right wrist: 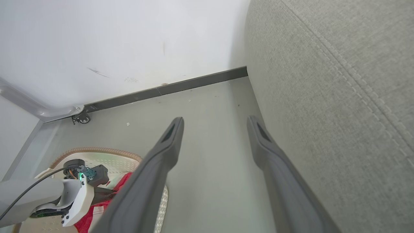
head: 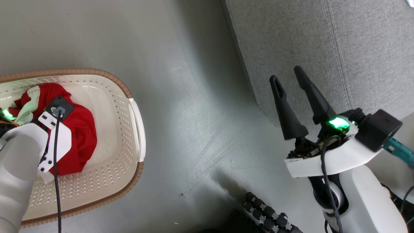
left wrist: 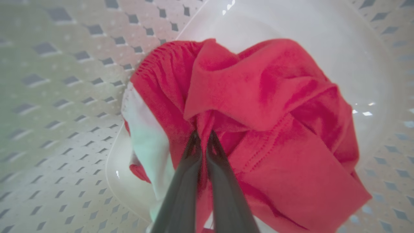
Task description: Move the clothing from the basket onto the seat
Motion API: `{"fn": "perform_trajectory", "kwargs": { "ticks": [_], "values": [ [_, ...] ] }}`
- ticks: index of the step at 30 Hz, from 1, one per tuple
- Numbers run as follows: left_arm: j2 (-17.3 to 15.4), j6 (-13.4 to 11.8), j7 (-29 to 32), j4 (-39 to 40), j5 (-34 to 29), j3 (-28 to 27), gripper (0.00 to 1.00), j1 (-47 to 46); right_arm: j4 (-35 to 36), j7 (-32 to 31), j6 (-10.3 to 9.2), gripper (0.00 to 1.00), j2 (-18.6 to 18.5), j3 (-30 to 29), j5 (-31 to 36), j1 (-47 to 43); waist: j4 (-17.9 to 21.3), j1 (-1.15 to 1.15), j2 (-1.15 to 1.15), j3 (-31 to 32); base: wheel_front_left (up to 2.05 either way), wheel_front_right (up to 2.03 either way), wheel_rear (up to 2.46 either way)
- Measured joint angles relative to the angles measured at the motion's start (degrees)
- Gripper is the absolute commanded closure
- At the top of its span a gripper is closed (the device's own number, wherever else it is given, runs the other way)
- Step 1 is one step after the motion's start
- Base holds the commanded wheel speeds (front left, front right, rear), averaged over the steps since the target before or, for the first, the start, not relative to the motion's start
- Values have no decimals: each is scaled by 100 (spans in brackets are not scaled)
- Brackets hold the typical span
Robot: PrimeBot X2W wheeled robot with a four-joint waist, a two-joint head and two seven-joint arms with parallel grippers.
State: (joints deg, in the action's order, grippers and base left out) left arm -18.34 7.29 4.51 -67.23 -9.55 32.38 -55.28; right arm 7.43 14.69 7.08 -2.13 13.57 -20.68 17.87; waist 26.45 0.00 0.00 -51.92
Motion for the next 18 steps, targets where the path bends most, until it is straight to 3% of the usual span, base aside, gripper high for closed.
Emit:
{"fn": "perform_trajectory", "kwargs": {
  "ticks": [18],
  "values": [
    [222,1,-490,-162,380,-162,100,43,85,1,0,0,-7,-327,8,603,-174,0,0,496,0,0,0]
  ]
}}
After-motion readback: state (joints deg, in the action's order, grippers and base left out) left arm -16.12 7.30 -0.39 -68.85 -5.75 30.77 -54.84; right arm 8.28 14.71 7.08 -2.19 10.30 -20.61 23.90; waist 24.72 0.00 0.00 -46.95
